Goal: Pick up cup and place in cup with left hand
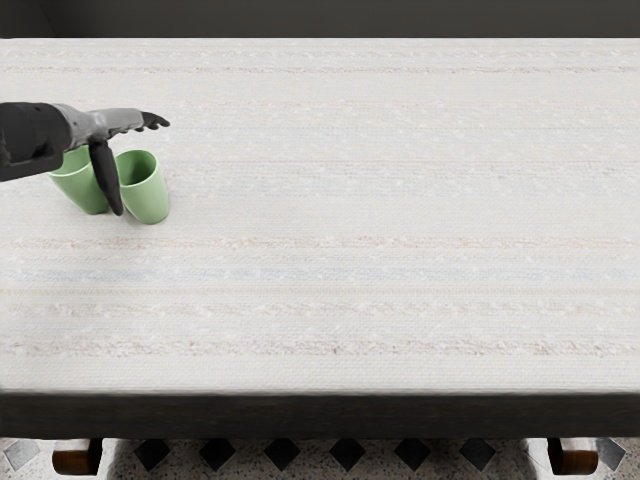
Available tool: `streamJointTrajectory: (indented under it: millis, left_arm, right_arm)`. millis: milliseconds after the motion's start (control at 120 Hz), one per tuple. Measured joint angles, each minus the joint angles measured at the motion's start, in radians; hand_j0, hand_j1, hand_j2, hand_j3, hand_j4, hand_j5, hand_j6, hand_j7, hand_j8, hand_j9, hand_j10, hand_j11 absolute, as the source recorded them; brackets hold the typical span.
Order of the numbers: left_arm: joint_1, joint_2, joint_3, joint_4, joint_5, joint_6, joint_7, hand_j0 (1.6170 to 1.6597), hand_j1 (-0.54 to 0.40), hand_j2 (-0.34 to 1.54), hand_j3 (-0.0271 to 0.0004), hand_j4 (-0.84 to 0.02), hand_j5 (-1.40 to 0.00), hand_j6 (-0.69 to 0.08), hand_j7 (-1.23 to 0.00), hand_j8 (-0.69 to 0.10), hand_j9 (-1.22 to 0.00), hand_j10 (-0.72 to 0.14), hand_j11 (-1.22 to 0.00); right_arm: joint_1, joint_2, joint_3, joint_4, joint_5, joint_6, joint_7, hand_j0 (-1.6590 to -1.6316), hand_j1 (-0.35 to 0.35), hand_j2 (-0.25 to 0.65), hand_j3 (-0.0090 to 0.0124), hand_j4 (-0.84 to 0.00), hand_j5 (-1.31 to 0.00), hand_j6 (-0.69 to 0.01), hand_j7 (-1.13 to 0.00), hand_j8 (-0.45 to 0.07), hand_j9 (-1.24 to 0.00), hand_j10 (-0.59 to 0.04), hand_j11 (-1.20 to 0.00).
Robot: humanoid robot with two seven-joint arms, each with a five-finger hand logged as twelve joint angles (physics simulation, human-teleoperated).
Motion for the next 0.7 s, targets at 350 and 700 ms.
streamJointTrajectory:
  millis: [350, 700]
  left_arm:
    - [0.025, -0.010, 0.028, 0.053, 0.019, 0.028, -0.053, 1.6580, 0.195, 0.03, 0.0000, -0.135, -0.17, -0.136, -0.17, -0.136, -0.17, -0.134, -0.17]
    - [0.034, -0.037, 0.034, 0.071, 0.021, 0.050, -0.062, 1.6580, 0.065, 0.05, 0.0000, -0.243, -0.31, -0.244, -0.31, -0.244, -0.31, -0.242, -0.31]
  right_arm:
    - [0.000, 0.000, 0.000, 0.000, 0.000, 0.000, 0.000, -1.6581, -0.349, 0.000, 0.0000, 0.000, 0.00, 0.000, 0.00, 0.000, 0.00, 0.000, 0.00]
    - [0.000, 0.000, 0.000, 0.000, 0.000, 0.000, 0.000, -1.6581, -0.349, 0.000, 0.0000, 0.000, 0.00, 0.000, 0.00, 0.000, 0.00, 0.000, 0.00]
